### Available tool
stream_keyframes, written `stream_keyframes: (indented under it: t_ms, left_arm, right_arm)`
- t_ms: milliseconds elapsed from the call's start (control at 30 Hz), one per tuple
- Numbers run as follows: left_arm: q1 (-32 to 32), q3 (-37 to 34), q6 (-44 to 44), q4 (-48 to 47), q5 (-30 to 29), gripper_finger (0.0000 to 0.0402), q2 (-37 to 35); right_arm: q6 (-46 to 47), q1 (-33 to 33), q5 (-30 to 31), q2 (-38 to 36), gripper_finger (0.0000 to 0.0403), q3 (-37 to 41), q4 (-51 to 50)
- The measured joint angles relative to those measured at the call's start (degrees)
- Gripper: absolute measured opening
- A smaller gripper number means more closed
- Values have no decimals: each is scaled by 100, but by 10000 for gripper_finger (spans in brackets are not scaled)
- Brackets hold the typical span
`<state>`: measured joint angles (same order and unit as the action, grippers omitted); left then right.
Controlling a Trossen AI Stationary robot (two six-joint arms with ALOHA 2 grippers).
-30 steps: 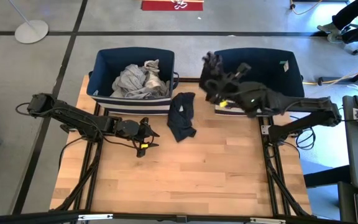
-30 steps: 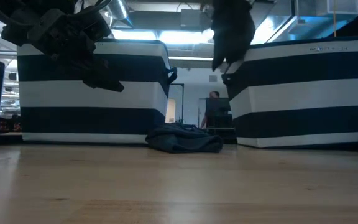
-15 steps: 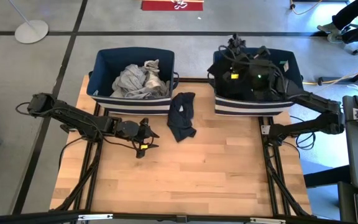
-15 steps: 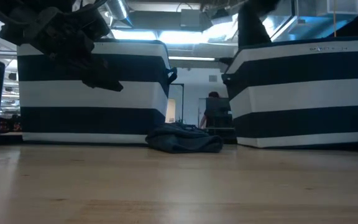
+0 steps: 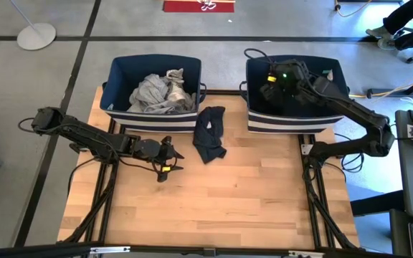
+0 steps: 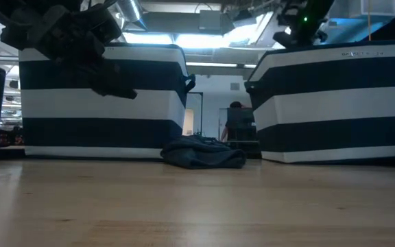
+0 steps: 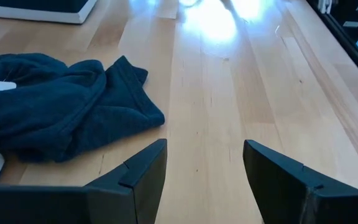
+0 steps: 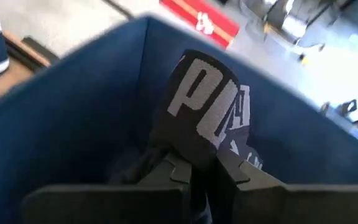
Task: Sort clothes
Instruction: Put the black underwear into the right blue bin, then put the dark blue shorts into the right blue bin
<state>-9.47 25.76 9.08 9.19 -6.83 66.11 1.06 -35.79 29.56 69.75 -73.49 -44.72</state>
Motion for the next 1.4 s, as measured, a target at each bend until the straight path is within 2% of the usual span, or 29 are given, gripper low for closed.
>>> stream_keyframes:
  t_ms: [200,400,667,800,1133,1267,1400]
  left_arm:
    - [-2,0,-11,51,-1,200,0]
    - [-2,0,81,47,0,200,0]
    - [-2,0,167,42,0,200,0]
    - [-2,0,147,36,0,200,0]
    - [-2,0,153,37,2,200,0]
    - [-2,0,164,40,2,200,0]
    - [-2,0,166,40,2,200,0]
  right_arm:
    - [463,-153,-335,340,26,0,-514]
    - [551,-135,-371,556,26,4,-648]
    - [920,-137,-18,536,34,4,-602]
    - [918,-137,-62,536,82,4,-601]
    - [856,-137,-217,536,258,4,-642]
    - [855,-135,-218,536,297,4,-644]
    - [849,-135,-218,536,312,4,-644]
